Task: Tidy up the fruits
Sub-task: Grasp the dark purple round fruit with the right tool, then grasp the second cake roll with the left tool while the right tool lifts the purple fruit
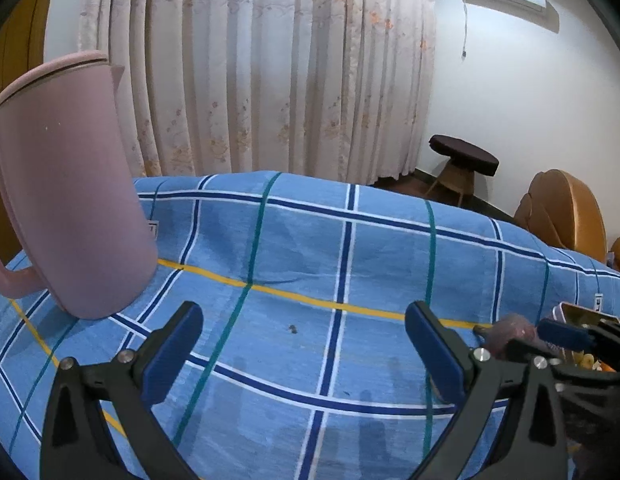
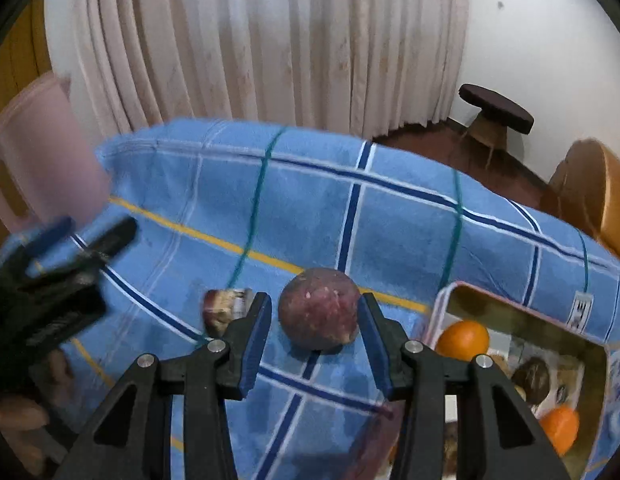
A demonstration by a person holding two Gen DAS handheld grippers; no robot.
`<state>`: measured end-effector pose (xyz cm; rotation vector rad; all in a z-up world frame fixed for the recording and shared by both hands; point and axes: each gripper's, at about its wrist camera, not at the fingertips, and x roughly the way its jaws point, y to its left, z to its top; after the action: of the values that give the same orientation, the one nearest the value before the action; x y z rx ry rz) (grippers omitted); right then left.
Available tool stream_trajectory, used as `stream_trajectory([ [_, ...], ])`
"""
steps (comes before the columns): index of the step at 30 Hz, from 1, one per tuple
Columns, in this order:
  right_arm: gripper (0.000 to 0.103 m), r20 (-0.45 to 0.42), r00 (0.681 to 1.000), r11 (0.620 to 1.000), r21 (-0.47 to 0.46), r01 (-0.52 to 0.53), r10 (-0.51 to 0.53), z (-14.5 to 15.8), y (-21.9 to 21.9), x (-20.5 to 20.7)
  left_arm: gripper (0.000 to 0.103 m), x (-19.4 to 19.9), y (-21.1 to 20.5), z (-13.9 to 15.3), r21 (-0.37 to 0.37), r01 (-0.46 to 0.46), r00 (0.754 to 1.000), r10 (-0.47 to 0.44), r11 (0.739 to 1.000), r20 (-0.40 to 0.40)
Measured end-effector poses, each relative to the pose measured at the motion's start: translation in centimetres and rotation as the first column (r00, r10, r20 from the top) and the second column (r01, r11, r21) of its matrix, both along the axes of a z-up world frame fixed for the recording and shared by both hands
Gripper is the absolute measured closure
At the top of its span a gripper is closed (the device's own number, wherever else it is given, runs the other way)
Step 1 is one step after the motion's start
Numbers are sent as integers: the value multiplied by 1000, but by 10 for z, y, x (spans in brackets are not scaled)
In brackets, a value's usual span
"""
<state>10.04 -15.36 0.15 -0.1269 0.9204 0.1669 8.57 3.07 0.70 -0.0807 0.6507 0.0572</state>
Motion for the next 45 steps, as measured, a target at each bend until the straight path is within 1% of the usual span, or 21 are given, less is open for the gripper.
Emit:
stream_trajectory([
  [3, 53, -11, 1000, 999, -48, -3, 2, -2, 7, 8, 0, 3, 2, -1, 0, 0, 1000, 0, 1000, -18],
  [6, 49, -69, 998, 994, -110, 3, -10, -5, 12, 21, 0, 5, 5, -4, -9, -11, 999, 11, 1000, -33],
  [9, 48, -104, 994, 975, -224, -2, -22, -18, 15, 31, 0, 6, 7, -5, -26, -11, 999, 10, 1000, -43],
  [11, 48, -126, 991, 963, -268, 7, -42, -25, 14, 35, 0, 5, 7, -4, -32, -6, 999, 5, 999, -39],
  [13, 51, -118, 992, 972, -235, 20, -49, -21, 10, 35, 0, 6, 9, -3, -33, -3, 999, 2, 999, -36],
  [17, 52, -85, 995, 972, -231, 34, -55, -18, 7, 25, 0, 6, 6, -5, -19, 6, 999, -7, 1000, -36],
  [19, 52, -26, 997, 980, -191, 61, -67, -8, 3, 11, 0, 6, 5, -6, -20, 16, 999, -17, 1000, -41],
  [20, 52, 23, 996, 986, -139, 88, -86, 0, -2, 2, 0, 6, 4, -6, -26, 26, 999, -27, 999, -41],
  [21, 52, 83, 990, 990, -77, 122, -116, 10, -10, -11, 0, 6, 3, -6, -32, 34, 999, -35, 999, -41],
  [22, 52, 117, 984, 990, -43, 137, -132, 15, -11, -20, 0, 5, 1, -6, -41, 46, 998, -48, 998, -39],
  [24, 51, 222, 958, 983, 65, 174, -184, 33, -24, -53, 0, 4, -4, -6, -65, 84, 996, -87, 994, -37],
  [27, 51, 297, 923, 967, 144, 211, -245, 44, -35, -85, 4, 3, -18, -9, -92, 132, 988, -138, 987, -63],
  [29, 51, 352, 894, 960, 153, 236, -276, 48, -41, -108, 8, 2, -31, -13, -115, 184, 977, -194, 976, -83],
  [32, 51, 415, 860, 955, 128, 267, -296, 46, -43, -132, 8, 0, -53, -15, -118, 233, 965, -244, 965, -95],
  [34, 51, 427, 851, 952, 132, 277, -306, 43, -47, -135, 11, 1, -71, -18, -87, 256, 958, -265, 963, -110],
  [36, 51, 422, 852, 951, 133, 280, -310, 42, -50, -135, 14, 5, -83, -23, -55, 252, 957, -257, 966, -135],
  [38, 51, 420, 849, 947, 151, 282, -320, 44, -57, -128, 28, 12, -90, -30, -53, 242, 952, -248, 969, -178],
  [40, 51, 417, 852, 949, 152, 277, -316, 43, -59, -125, 33, 21, -91, -38, -65, 206, 952, -215, 976, -216],
  [42, 51, 411, 858, 952, 153, 267, -307, 42, -58, -122, 36, 25, -91, -40, -85, 194, 952, -208, 977, -226],
  [44, 51, 402, 867, 954, 158, 253, -296, 39, -58, -122, 51, 25, -95, -37, -85, 214, 951, -228, 973, -208],
  [45, 51, 398, 869, 955, 160, 248, -293, 36, -57, -123, 54, 25, -97, -36, -86, 229, 949, -242, 970, -203],
])
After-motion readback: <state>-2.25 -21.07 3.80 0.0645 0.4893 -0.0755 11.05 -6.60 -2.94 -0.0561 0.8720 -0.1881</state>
